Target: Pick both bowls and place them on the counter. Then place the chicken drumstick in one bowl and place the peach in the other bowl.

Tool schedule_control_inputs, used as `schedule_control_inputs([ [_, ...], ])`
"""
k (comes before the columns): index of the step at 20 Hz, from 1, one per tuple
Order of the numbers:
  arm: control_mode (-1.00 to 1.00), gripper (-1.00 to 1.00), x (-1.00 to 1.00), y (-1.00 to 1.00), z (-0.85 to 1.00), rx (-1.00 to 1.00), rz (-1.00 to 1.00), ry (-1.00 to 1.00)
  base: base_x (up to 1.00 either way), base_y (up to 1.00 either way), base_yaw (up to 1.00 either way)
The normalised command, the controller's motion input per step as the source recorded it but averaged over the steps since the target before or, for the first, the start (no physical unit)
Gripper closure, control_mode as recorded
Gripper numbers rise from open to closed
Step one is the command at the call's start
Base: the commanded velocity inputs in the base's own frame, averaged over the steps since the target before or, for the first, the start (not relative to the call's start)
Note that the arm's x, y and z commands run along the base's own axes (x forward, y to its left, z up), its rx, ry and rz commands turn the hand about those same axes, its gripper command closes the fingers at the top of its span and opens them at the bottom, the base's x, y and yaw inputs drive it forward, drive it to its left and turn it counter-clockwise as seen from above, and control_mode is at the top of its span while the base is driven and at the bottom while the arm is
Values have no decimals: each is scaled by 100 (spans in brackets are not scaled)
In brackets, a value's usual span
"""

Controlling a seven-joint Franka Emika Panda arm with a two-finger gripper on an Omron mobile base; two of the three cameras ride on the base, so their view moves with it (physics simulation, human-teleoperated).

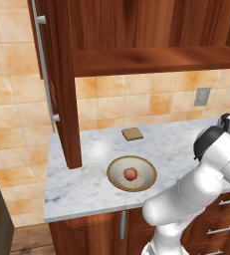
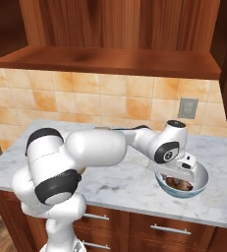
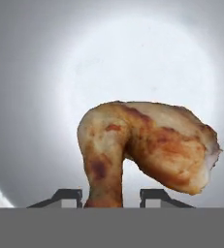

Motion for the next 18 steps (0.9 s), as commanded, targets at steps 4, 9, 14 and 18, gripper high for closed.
schedule_control_inputs([
  [4, -100, -100, 0, -5, 0, 2, 0, -1, 0, 0, 0],
  [9, -100, -100, -16, 1, 26, 0, 0, -8, 0, 0, 0],
  [14, -100, -100, -25, 17, 46, -3, 0, -12, 0, 0, 0],
  [18, -100, -100, -30, 34, 29, -5, 0, -8, 0, 0, 0],
])
